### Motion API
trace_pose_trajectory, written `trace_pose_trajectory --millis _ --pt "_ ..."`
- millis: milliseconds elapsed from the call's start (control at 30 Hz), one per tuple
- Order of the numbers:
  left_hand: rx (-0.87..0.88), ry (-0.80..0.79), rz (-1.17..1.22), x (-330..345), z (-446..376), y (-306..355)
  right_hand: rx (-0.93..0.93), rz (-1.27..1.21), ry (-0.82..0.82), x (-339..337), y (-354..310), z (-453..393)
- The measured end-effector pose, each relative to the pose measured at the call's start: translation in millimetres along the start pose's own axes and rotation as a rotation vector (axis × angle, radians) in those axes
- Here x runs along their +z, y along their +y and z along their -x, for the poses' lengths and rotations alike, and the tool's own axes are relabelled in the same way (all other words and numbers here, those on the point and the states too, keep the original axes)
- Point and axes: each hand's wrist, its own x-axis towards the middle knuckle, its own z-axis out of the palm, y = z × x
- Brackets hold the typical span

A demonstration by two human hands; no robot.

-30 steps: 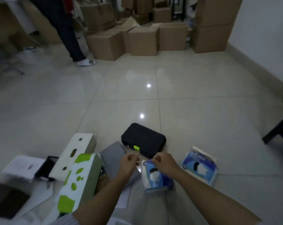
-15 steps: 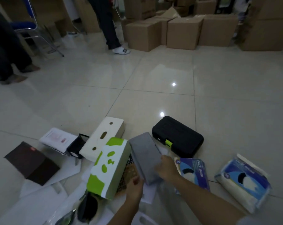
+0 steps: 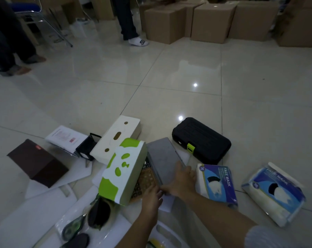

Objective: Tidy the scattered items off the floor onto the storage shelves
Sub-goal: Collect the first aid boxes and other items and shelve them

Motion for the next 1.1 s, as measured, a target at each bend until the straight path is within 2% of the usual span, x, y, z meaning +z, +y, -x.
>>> trace_pose_trajectory --millis 67,167,300,433,533,633,767,833,967,1100 --pt "-0.037 0.006 0.085 3 1 8 -0.025 -0.139 0.032 -5 1 6" --pt "-0.002 -0.093 0.192 9 -1 20 -0.042 -0.31 0.059 -21 2 15" --pt "0.064 -0.193 0.224 34 -2 41 -0.137 -0.229 0.095 -54 25 31" --pt "0.107 -0.157 0.142 83 -4 54 -0.236 -0.233 0.27 -82 62 40" --pt "0.158 -0.198 0.124 122 -1 63 -0.308 -0.302 0.394 -116 93 42" --pt "0.173 -0.306 0.134 167 12 71 -0.207 -0.6 0.435 -161 126 48" --pt "0.132 -0.402 0.116 233 31 65 0.058 -1.084 0.273 -217 173 63" --pt "0.109 -0.471 0.082 264 46 62 0.116 -1.235 0.268 -233 198 80" --pt "0.084 -0.674 -0.051 319 89 58 0.193 -1.421 0.388 -255 240 128" --pt "0.048 -0.853 -0.26 375 143 41 0.249 -1.53 0.639 -279 273 194"
